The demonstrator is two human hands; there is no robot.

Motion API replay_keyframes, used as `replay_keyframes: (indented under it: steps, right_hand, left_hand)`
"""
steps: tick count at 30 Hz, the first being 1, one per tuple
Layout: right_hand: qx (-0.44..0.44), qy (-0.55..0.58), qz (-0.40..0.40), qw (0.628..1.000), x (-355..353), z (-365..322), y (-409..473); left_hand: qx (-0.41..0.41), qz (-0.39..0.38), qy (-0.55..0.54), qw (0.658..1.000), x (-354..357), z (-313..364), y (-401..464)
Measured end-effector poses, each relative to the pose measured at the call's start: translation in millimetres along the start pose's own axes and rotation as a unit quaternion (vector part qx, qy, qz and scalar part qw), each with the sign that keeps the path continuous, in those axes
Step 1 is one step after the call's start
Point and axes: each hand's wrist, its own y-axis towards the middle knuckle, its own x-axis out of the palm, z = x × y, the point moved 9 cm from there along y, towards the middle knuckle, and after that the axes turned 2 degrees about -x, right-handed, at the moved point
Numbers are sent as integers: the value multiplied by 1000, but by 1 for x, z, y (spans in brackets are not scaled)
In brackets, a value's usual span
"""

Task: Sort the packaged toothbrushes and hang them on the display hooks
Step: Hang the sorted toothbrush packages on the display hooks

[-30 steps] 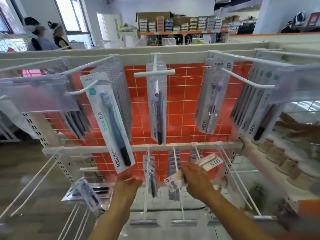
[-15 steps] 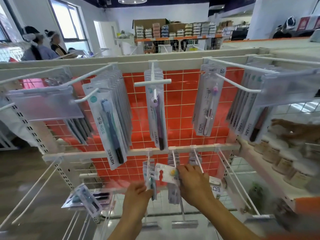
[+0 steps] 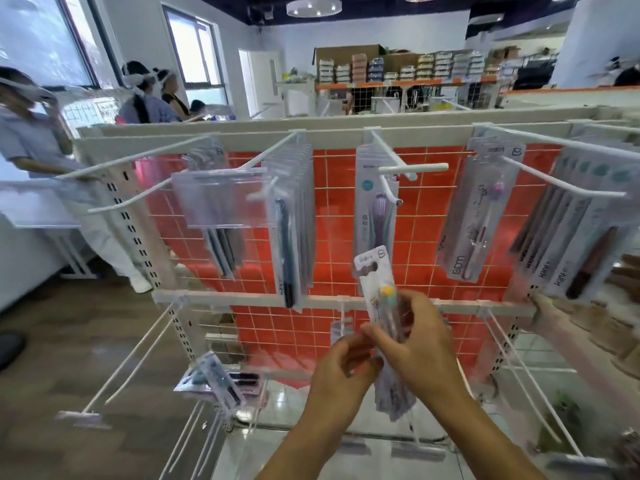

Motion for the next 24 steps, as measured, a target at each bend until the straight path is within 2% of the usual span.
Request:
replay_keyframes:
  steps: [5, 9, 17, 24]
  right_hand:
    - [72, 90, 12, 993, 9, -4, -11]
    - [99, 155, -7, 983, 24, -4, -19]
    - [95, 228, -66, 967, 59, -11, -35]
    - [96, 216, -62, 970, 74, -8, -58]
  left_hand:
    - [6, -35, -15, 999, -3, 9, -10]
    - [-4, -21, -17, 1000, -17, 4, -15]
    - [-11, -22, -39, 999, -45, -4, -21]
    - [-18, -28, -26, 999, -63, -21, -21]
